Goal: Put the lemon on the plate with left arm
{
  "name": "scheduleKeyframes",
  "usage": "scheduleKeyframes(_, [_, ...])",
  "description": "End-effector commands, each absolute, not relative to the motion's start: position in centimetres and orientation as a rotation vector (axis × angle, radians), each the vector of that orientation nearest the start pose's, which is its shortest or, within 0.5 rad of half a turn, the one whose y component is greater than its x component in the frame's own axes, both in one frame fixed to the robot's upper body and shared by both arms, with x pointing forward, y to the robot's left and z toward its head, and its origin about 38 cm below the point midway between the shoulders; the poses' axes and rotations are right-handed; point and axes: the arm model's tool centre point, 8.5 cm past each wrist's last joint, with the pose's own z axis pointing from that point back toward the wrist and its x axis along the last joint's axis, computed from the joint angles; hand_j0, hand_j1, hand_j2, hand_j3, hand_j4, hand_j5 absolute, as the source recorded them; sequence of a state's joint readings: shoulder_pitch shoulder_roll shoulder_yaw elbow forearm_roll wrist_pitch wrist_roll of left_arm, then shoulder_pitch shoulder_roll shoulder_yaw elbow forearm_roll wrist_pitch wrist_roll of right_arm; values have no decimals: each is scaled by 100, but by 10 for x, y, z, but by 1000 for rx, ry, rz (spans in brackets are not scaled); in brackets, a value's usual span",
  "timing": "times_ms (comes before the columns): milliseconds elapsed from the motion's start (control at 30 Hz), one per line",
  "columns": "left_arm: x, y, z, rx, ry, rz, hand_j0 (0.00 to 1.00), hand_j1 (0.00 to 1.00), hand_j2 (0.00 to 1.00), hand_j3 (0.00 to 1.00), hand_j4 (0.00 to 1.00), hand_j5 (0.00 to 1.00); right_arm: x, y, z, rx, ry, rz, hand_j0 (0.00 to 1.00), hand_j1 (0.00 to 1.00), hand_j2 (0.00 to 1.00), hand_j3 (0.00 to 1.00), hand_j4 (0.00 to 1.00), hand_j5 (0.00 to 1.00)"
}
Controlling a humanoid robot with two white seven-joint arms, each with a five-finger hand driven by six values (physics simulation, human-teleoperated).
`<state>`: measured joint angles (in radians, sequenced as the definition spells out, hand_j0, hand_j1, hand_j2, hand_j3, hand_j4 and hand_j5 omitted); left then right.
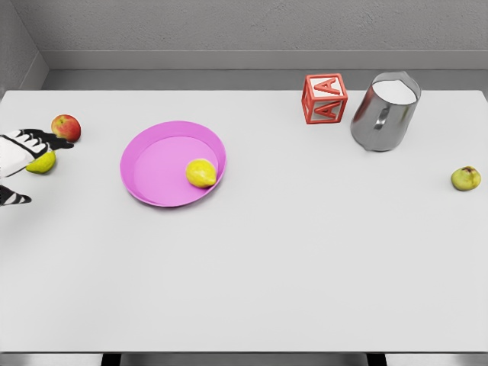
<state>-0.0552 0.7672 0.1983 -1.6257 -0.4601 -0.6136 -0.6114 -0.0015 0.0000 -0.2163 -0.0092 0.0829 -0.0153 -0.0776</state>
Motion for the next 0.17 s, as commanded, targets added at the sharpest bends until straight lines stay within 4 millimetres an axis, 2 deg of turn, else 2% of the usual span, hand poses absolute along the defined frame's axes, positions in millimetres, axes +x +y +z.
scheduleKeyframes(0, [351,406,222,651,-1436,-1742,100,100,100,100,100,100,5,-279,-261,-168,-27,-133,100,100,100,100,100,100])
scheduleKeyframes(67, [351,391,219,620,-1456,-1775,100,100,100,100,100,100,5,-279,-261,-166,-27,-133,100,100,100,100,100,100])
scheduleKeyframes(133, [352,386,216,611,-1476,-1761,100,100,100,100,100,100,5,-279,-261,-168,-27,-133,100,100,100,100,100,100])
